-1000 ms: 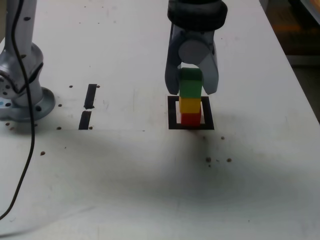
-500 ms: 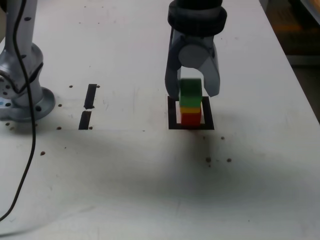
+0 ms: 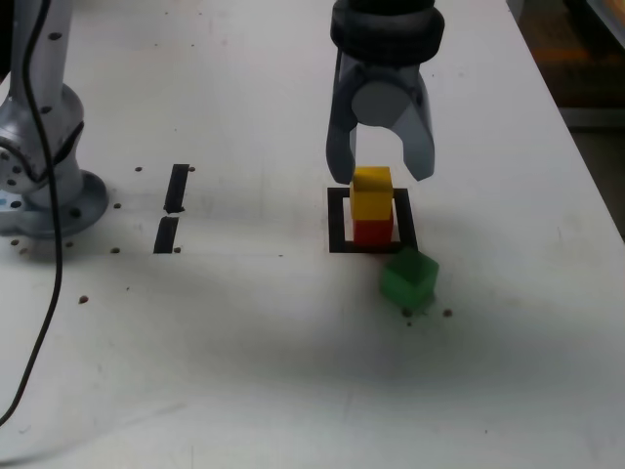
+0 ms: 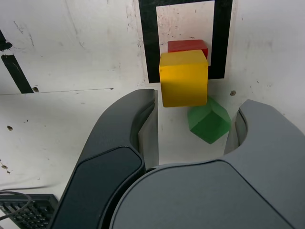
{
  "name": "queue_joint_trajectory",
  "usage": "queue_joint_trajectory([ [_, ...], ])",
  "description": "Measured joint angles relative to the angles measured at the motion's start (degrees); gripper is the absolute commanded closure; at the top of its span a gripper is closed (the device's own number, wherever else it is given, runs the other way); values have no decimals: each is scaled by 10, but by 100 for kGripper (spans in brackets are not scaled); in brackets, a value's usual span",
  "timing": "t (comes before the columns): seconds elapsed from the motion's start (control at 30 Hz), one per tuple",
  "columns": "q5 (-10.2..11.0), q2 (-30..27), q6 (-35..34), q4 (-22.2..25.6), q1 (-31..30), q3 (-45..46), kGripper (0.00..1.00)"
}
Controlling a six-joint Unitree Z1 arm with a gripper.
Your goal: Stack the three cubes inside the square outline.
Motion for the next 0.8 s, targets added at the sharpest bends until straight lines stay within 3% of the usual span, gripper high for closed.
queue_joint_trajectory([
  [0.33, 3, -15, -49, -18, -32, 0, 9],
  [0.53, 12, -9, -111, -56, -59, -4, 3],
  [0.8, 17, 19, -175, -86, -98, -18, 2],
])
